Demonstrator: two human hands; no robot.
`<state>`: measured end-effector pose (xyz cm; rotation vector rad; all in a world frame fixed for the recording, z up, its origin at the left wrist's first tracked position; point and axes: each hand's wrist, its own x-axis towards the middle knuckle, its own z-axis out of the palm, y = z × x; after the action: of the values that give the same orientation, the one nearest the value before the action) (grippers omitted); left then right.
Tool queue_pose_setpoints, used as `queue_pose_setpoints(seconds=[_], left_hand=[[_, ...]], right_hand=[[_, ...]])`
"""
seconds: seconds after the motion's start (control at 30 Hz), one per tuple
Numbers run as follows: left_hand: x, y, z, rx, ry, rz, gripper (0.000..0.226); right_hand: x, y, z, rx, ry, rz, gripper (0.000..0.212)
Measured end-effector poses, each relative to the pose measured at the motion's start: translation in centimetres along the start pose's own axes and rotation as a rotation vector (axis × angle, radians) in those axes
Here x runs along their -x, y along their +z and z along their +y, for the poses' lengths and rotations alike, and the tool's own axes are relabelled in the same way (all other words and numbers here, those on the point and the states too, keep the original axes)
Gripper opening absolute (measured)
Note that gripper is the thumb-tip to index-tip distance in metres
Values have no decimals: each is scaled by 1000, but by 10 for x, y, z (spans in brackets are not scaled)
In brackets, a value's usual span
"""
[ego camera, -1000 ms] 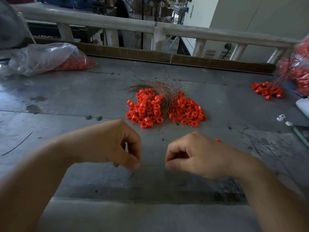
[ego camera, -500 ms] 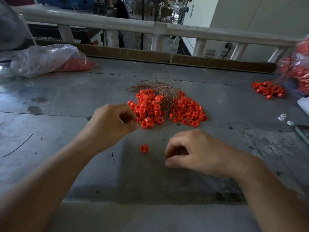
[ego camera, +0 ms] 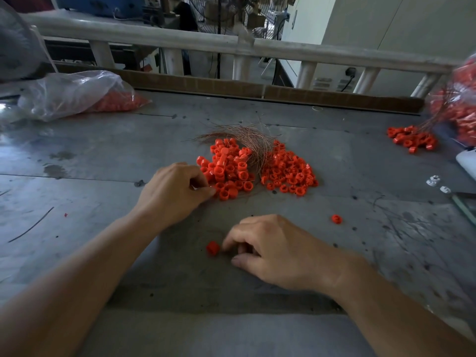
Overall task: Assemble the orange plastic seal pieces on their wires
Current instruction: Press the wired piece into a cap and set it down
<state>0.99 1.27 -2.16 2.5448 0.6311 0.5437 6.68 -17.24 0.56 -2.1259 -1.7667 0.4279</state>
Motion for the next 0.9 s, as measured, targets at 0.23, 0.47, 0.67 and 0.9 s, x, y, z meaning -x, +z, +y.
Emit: queue_pose_setpoints(seconds=[0.23,0.47,0.67,0.9], left_hand=[[2,0,7,27,-16,-3,19],[2,-7,5,176,-192,87,25],[14,-12,20,625,-219,-56,25],[21,-13,30,743,-193,-117,17]], right_hand=[[1,-3,0,-61,-32,33,15],[-1,-15,21,-94,152,443,9],[-15,-18,52,-17,343,580,19],[-25,-6,59,8,315,442,30]])
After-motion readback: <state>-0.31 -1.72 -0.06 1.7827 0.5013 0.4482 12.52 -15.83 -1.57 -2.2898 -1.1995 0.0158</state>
